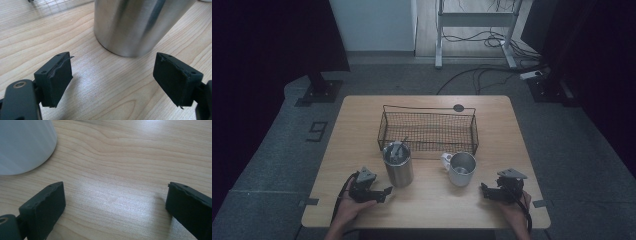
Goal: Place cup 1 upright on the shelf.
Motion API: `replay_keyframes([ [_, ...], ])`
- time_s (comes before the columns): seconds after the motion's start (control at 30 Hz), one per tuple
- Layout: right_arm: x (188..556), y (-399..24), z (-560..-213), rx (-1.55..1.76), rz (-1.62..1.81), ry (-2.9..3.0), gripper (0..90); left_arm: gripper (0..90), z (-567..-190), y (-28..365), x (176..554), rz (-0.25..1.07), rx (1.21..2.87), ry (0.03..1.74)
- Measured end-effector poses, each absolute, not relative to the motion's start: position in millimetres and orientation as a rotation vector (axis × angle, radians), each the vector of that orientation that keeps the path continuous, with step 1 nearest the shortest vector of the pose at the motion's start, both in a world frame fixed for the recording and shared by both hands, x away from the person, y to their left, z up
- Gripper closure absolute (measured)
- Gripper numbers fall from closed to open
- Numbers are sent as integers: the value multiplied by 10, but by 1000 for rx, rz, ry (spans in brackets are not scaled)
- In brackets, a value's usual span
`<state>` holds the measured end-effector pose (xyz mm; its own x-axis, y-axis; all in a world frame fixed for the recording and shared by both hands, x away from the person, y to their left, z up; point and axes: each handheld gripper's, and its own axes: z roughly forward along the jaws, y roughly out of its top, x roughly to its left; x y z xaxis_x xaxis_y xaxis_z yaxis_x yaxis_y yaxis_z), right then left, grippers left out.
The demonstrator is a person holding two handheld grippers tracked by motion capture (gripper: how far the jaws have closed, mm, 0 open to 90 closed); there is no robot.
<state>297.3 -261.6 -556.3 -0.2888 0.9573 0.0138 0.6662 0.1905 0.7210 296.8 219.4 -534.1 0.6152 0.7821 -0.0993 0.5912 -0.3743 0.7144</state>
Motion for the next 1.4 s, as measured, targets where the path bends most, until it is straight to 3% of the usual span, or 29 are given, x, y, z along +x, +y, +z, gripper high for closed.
replay_keyframes([
  [0.87, 2971, -2639, -5562, 1531, 874, 2003, 49, 156, -5317, 2244, 2969, 318, 2087, 1092],
  [1.4, 2969, -2640, -5562, 1532, 873, 1996, 56, 150, -5118, 2324, 2906, 329, 1987, 1048],
])
